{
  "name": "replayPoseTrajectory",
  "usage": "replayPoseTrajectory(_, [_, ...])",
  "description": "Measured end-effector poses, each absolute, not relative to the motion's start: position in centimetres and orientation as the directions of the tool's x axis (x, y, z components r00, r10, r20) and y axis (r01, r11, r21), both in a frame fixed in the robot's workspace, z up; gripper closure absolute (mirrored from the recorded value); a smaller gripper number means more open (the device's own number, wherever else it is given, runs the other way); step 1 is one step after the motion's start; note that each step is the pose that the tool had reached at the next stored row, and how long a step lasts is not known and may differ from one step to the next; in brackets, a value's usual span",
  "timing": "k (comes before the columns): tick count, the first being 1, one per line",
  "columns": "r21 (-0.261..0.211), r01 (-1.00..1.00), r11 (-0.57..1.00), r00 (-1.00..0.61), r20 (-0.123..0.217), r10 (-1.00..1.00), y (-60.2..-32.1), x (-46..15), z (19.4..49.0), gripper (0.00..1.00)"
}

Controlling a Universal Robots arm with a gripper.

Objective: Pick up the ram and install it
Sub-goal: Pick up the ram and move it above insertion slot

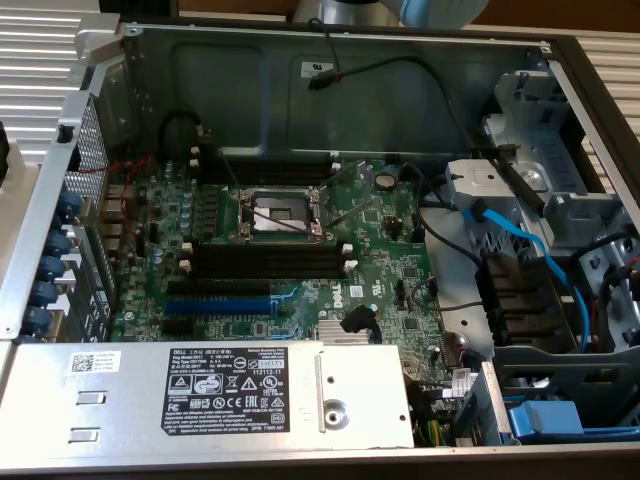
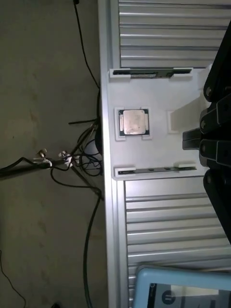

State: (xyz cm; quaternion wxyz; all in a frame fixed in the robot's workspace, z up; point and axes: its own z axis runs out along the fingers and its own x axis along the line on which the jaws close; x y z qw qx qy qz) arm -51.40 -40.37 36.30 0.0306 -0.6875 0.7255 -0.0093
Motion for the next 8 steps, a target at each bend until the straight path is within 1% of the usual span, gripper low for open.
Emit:
replayPoseTrajectory(2, [-0.027, -0.998, 0.056, -0.054, -0.06, -0.997, -40.47, -51.39, 36.3, 0.89])
replayPoseTrajectory(3, [-0.008, -0.998, 0.056, -0.055, -0.066, -0.996, -40.49, -51.39, 36.31, 0.89])
replayPoseTrajectory(6, [0.046, -0.997, 0.056, -0.059, -0.066, -0.996, -40.56, -51.38, 36.3, 0.89])
replayPoseTrajectory(8, [0.071, -0.996, 0.056, -0.06, -0.064, -0.996, -40.6, -51.37, 36.29, 0.89])
